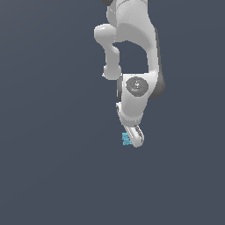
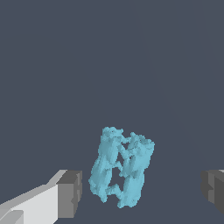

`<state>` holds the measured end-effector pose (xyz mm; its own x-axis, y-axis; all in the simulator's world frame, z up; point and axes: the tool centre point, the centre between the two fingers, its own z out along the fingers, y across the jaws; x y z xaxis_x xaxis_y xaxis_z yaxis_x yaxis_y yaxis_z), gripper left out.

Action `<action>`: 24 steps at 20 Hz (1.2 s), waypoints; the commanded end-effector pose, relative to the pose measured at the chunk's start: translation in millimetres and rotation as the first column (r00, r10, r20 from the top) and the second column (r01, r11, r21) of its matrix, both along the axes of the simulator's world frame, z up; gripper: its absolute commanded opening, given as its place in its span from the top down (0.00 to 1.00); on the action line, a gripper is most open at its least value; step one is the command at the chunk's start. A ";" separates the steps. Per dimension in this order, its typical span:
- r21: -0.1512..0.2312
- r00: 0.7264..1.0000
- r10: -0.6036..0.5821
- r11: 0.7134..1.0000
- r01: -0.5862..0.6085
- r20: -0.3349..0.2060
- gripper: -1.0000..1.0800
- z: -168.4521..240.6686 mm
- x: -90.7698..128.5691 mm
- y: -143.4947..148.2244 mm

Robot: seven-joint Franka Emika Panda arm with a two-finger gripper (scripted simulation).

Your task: Pick up the object and move it to a goal position.

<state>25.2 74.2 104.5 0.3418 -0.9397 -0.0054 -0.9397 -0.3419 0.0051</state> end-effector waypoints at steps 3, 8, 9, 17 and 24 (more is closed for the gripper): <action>-0.001 0.994 -0.107 0.994 0.107 0.002 0.04 -5.4 1.4 6.2; -0.003 0.981 -0.193 0.981 0.193 0.004 0.04 -9.7 2.4 11.2; -0.003 0.979 -0.206 0.979 0.206 0.005 0.04 -10.4 2.6 12.0; -0.003 0.964 -0.266 0.964 0.266 0.007 0.04 -13.5 3.3 15.6; -0.003 0.964 -0.264 0.964 0.264 0.006 0.04 -19.8 3.1 15.7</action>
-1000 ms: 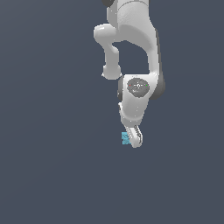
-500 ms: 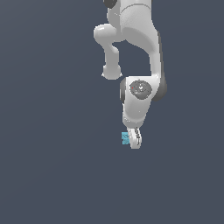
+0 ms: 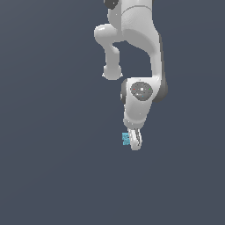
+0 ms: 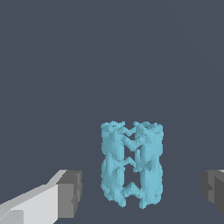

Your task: Pick up the object and move it to a goal position.

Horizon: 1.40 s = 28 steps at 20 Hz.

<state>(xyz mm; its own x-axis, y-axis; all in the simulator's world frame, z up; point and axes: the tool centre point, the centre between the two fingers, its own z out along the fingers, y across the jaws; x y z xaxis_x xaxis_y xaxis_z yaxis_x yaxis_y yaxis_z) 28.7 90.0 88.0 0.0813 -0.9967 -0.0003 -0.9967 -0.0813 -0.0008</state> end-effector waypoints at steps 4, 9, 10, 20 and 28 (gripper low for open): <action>0.000 1.000 -0.002 1.000 0.002 -0.001 0.04 -22.1 -1.0 -0.3; 0.000 1.000 -0.005 1.000 0.005 -0.001 0.04 -44.0 -1.4 -0.4; 0.000 1.000 -0.005 1.000 0.005 -0.001 0.04 -45.9 -1.2 -0.3; 0.000 1.000 -0.005 1.000 0.005 -0.001 1.00 -47.3 -0.2 -0.2; 0.000 1.000 -0.005 1.000 0.005 0.001 1.00 -44.0 -2.1 2.0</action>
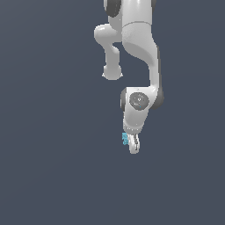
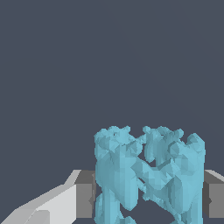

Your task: Pick up the object and move it to a goal position.

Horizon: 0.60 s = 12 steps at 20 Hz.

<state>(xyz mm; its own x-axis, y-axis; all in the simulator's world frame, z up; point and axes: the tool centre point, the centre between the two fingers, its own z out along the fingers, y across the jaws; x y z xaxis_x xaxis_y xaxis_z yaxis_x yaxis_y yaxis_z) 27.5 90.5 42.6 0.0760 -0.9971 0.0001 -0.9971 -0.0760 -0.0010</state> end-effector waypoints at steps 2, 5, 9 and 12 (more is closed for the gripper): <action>0.000 1.000 0.001 1.000 -0.001 0.001 1.00 4.5 -4.1 4.3; 0.001 1.000 0.001 1.000 -0.001 0.000 1.00 11.4 -11.2 11.1; 0.001 1.000 0.001 1.000 -0.001 0.000 1.00 25.8 -25.7 24.8; 0.001 1.000 0.001 1.000 -0.001 0.000 1.00 40.8 -40.5 38.9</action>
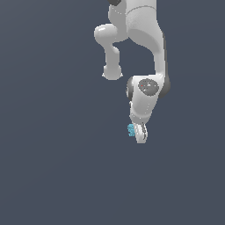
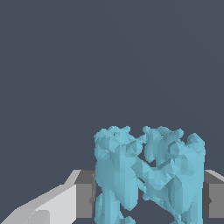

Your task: Pick up the object and move it to a goal position.

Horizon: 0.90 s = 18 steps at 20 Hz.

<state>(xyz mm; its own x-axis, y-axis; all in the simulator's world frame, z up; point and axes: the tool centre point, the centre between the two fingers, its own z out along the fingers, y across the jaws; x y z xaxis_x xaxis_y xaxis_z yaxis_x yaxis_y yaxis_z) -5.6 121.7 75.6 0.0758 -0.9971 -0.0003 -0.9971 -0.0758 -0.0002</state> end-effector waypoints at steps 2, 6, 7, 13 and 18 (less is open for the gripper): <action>0.001 1.000 0.001 1.000 -0.001 0.000 1.00 19.5 -19.0 19.0; 0.001 1.000 0.001 1.000 -0.001 0.000 1.00 42.5 -41.0 40.6; 0.001 1.000 0.001 1.000 -0.001 0.000 1.00 47.7 -45.8 45.4; 0.000 1.000 0.001 1.000 -0.001 0.000 1.00 71.9 -67.8 68.6; 0.000 1.000 0.001 1.000 -0.001 0.000 1.00 81.7 -76.1 78.0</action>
